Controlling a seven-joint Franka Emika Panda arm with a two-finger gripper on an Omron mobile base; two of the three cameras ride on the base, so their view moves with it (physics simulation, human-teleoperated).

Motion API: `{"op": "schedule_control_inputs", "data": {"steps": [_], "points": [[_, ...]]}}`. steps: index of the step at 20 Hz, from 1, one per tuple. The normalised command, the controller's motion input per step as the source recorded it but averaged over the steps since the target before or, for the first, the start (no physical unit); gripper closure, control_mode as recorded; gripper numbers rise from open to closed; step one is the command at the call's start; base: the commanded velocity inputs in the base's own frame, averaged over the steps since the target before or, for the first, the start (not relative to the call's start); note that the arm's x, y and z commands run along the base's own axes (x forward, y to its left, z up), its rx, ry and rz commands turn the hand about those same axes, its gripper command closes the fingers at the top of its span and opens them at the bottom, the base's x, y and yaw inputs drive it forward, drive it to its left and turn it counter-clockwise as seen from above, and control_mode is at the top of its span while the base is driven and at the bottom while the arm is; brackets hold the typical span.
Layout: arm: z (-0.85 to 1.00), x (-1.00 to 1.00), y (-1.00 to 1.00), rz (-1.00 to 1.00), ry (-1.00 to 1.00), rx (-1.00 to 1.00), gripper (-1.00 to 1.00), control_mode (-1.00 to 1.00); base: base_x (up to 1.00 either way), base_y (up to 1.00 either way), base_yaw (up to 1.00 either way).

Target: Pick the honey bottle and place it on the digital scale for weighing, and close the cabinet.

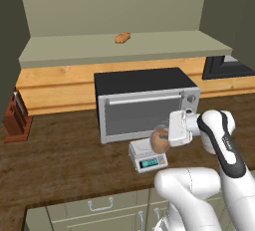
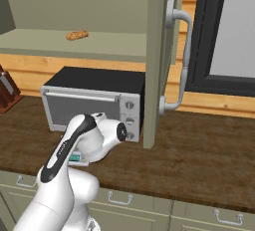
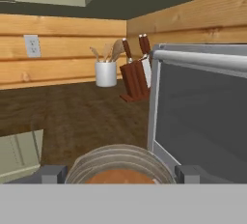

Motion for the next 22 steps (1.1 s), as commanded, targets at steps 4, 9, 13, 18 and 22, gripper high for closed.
{"op": "schedule_control_inputs", "data": {"steps": [4, 9, 13, 18, 22], "points": [[-0.30, 0.01, 0.03, 0.00, 0.00, 0.00, 1.00, -1.00, 0.00, 0.00, 0.00], [-0.13, 0.00, 0.00, 0.00, 0.00, 0.00, 1.00, -1.00, 0.00, 0.00, 0.00], [-0.22, 0.07, 0.14, -0.02, 0.00, 0.00, 1.00, -1.00, 0.00, 0.00, 0.00], [-0.16, 0.24, 0.24, -0.08, 0.00, 0.00, 1.00, -1.00, 0.00, 0.00, 0.00], [-0.21, 0.07, 0.24, -0.09, 0.00, 0.00, 1.00, -1.00, 0.00, 0.00, 0.00]]}}
